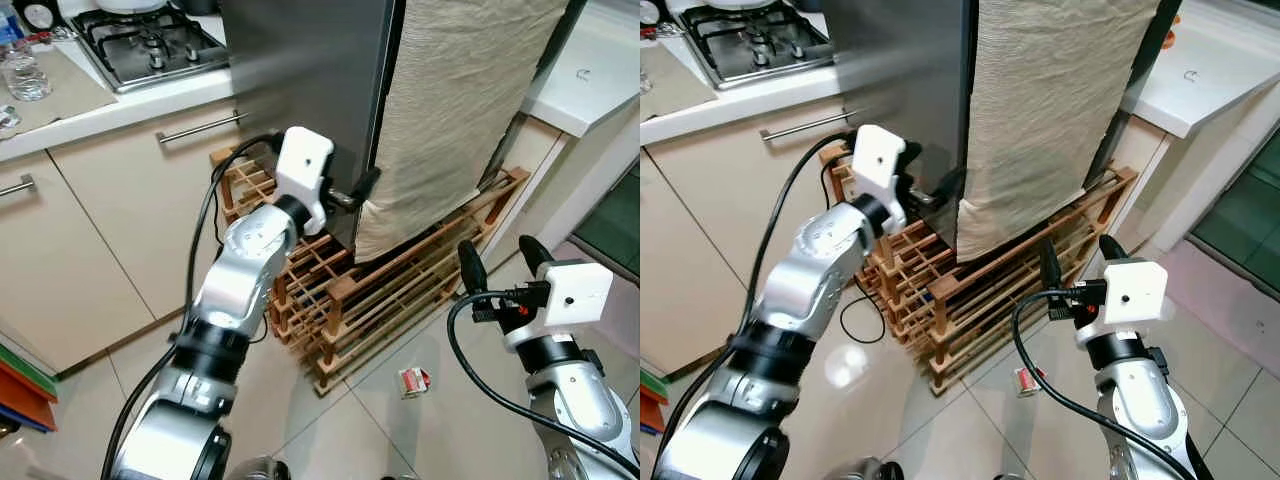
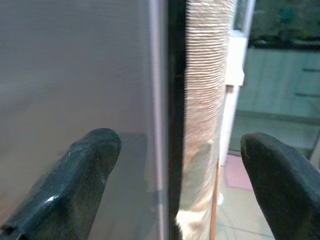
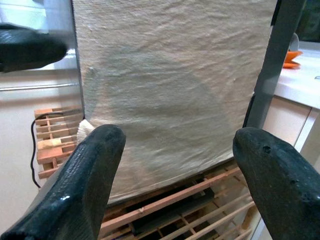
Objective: Restocking fridge
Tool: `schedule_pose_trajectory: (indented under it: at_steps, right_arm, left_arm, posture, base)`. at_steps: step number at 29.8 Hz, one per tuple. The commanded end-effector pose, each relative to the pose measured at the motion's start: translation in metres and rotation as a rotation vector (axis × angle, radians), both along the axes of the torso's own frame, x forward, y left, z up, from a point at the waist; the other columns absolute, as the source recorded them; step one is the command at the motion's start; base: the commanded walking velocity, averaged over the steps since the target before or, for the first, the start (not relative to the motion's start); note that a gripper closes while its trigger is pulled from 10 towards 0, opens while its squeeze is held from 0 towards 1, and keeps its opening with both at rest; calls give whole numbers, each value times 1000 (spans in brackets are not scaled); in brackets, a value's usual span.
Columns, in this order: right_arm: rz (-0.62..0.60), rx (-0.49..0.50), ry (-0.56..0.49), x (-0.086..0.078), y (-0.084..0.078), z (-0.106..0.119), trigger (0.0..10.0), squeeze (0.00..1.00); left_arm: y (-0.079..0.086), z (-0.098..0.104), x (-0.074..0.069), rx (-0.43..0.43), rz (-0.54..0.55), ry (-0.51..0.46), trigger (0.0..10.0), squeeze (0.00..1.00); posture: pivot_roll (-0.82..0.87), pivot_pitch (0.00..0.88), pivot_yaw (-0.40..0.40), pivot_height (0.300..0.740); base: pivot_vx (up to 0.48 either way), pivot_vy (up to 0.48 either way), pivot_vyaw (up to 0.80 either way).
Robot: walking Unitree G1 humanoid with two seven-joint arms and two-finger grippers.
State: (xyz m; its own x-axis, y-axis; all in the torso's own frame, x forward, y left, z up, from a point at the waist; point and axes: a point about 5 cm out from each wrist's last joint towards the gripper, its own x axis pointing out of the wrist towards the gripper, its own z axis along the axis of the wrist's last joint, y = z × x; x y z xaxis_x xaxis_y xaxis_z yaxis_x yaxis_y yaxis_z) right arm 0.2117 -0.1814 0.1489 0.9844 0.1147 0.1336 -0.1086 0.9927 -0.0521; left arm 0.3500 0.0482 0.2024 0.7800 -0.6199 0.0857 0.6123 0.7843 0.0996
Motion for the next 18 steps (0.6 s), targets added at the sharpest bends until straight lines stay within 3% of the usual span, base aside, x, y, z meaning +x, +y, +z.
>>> schedule_pose_trajectory:
  at_steps: [1,7,18]
  right_arm:
    - [3,0,7,-3,-1,2,10000,0]
    - [-4,5,14,-7,-1,1,10000,0]
    - [-7,6,27,-8,-2,-2,10000,0]
  left_arm:
    - [-10,3,2,18,-40,-11,10000,0]
    - [-21,10,9,10,-63,-25,10000,0]
    - [-29,13,9,-21,-93,-31,10000,0]
  posture:
    - [2,32,-4,740]
    - [-14,40,6,740]
    - [-14,47,7,740]
  base:
    - [0,0,0]
    - [0,0,0]
    - [0,0,0]
